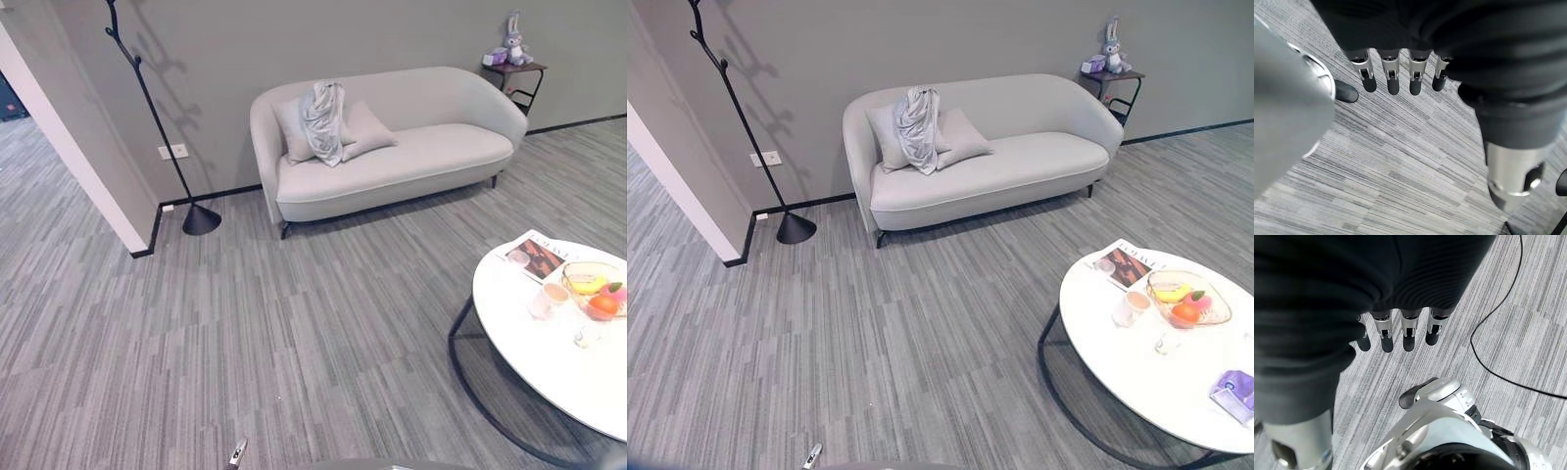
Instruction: Hang the clothes on the sofa on the clothes rack.
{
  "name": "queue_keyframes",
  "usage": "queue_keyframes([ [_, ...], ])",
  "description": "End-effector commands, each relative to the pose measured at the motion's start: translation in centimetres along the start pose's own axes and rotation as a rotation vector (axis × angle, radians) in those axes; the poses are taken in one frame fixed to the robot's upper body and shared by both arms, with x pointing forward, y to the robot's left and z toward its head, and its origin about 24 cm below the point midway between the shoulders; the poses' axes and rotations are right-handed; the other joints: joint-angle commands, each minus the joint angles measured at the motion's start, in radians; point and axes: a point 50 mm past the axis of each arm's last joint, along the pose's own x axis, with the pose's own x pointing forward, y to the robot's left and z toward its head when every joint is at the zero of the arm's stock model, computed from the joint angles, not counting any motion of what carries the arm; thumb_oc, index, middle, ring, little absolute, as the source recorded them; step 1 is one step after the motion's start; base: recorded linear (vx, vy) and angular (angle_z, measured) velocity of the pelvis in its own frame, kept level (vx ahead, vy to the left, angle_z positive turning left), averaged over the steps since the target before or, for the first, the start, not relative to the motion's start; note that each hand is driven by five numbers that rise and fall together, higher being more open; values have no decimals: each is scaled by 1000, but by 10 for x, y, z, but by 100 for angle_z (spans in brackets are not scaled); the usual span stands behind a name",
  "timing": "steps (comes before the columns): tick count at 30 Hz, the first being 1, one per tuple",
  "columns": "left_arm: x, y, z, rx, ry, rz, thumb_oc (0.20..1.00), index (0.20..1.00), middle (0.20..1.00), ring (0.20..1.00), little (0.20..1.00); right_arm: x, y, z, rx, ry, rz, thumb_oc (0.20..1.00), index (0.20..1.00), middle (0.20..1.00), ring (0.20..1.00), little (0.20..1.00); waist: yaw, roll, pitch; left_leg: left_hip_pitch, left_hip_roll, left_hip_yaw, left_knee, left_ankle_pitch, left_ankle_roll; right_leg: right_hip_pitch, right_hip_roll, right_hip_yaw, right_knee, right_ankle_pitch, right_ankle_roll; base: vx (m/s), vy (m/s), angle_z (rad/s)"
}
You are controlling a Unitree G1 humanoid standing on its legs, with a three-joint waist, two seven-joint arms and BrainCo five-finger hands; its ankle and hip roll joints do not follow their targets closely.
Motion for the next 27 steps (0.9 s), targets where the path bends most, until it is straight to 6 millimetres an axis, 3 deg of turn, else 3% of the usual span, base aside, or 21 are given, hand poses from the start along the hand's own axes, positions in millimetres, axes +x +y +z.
queue_keyframes([
  [1,3,-15,3,39,2,-29,1000,1000,1000,1000,1000,0,10,1,-39,25,4,1000,1000,1000,1000,1000,0,-9,16,39,57,-36,-54,58,-76,46,-110,-50,-44,65,126,19,-39,1],
  [11,3,-19,7,95,-14,-39,1000,1000,1000,1000,1000,1,21,16,-267,-15,32,1000,1000,1000,1000,1000,17,-15,43,32,52,-32,-22,63,-72,62,-111,-67,-44,53,116,13,-18,0],
  [13,4,-23,11,86,-31,-38,1000,1000,1000,1000,1000,0,22,24,-312,-30,31,1000,1000,1000,1000,1000,34,-35,79,-106,88,-28,167,43,-97,64,-124,-99,-44,39,102,-15,-57,6],
  [16,4,-25,13,80,-30,-37,1000,1000,1000,1000,1000,-1,20,32,-292,-54,24,1000,1000,1000,1000,1000,35,-27,87,-152,76,-27,182,20,-76,39,-134,-129,-3,29,102,-5,48,19],
  [17,4,-24,16,89,-27,-33,1000,1000,1000,1000,1000,-1,22,35,-275,-62,34,1000,1000,1000,1000,1000,32,-22,92,-155,63,-31,173,-8,-53,-9,-154,-138,83,13,106,86,259,69],
  [18,4,-21,18,100,-17,-23,1000,1000,1000,1000,1000,-1,27,41,-262,-82,55,1000,1000,1000,1000,1000,18,-1,103,-145,21,-47,163,-67,9,-106,-227,-139,340,48,149,85,286,52],
  [19,4,-22,18,98,-17,-24,1000,1000,1000,1000,1000,-2,28,42,-263,-84,56,1000,1000,1000,1000,1000,16,-5,98,-153,9,-46,163,-73,17,-128,-245,-132,372,37,158,114,462,40],
  [20,5,-23,27,99,-42,-10,1000,1000,1000,1000,1000,-3,37,55,-219,-135,73,1000,1000,1000,1000,1000,-31,45,176,-114,2,-69,154,-91,64,-315,-292,-57,741,136,196,142,288,46],
  [21,5,-23,35,108,-64,-3,1000,1000,1000,1000,1000,-4,44,60,-212,-157,89,1000,1000,1000,1000,1000,-33,52,187,-86,-11,-64,132,-91,69,-375,-327,-26,822,142,207,275,231,61],
  [22,4,-21,40,104,-84,7,1000,1000,1000,1000,1000,-3,46,60,-200,-163,99,1000,1000,1000,1000,1000,-33,53,184,-52,-20,-66,97,-85,64,-393,-351,-19,813,136,212,497,-135,91],
  [23,4,-17,44,106,-104,14,1000,1000,1000,1000,1000,-3,41,57,-141,-160,96,1000,1000,1000,1000,1000,-39,53,174,16,-25,-76,16,-72,35,-373,-369,-57,632,115,200,676,-423,50],
  [24,4,-19,43,144,-106,1,1000,1000,1000,1000,1000,-4,36,61,-118,-182,90,1000,1000,1000,1000,1000,-52,46,169,53,-24,-87,-3,-81,0,-354,-365,-55,337,135,200,729,-541,45],
  [26,4,-21,46,162,-114,4,1000,1000,1000,1000,1000,-4,34,62,-88,-180,88,1000,1000,1000,1000,1000,-75,40,163,99,-14,-109,-19,-99,-39,-366,-351,17,22,215,227,600,-474,22],
  [27,4,-26,53,166,-135,7,1000,1000,1000,1000,1000,-4,34,60,-73,-161,88,1000,1000,1000,1000,1000,-90,40,166,133,-2,-118,-35,-111,-55,-409,-367,74,-43,242,247,360,-269,41],
])
